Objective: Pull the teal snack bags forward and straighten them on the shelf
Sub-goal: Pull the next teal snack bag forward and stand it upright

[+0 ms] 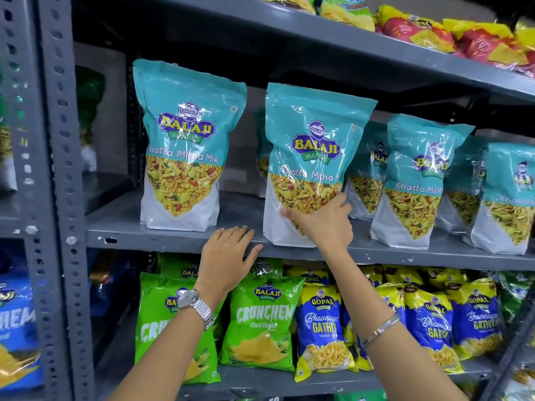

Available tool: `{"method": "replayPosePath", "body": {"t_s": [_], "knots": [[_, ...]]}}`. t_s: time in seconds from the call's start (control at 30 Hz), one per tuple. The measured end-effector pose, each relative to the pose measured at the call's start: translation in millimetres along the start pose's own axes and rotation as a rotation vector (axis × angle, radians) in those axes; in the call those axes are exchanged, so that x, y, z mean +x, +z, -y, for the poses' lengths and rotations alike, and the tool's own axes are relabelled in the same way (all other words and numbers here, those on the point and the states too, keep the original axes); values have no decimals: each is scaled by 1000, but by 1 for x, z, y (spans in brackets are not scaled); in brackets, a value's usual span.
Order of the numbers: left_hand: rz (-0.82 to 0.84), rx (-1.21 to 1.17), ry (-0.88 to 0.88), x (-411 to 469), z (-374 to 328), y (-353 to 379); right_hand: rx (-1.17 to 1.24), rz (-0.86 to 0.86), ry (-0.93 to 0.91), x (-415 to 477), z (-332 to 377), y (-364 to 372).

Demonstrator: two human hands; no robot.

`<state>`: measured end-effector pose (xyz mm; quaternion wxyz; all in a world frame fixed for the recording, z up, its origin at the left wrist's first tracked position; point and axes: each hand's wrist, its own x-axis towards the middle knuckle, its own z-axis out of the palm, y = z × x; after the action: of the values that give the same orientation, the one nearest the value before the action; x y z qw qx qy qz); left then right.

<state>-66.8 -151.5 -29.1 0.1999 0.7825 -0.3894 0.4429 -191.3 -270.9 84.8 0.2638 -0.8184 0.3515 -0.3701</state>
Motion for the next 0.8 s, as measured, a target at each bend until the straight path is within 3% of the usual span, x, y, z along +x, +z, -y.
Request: {"method": "replayPosePath", "body": {"t_s": [0.8], "knots": [[-37,-3,-2,-1,-1,-2,0,-23,-10,17,6,22]]}}
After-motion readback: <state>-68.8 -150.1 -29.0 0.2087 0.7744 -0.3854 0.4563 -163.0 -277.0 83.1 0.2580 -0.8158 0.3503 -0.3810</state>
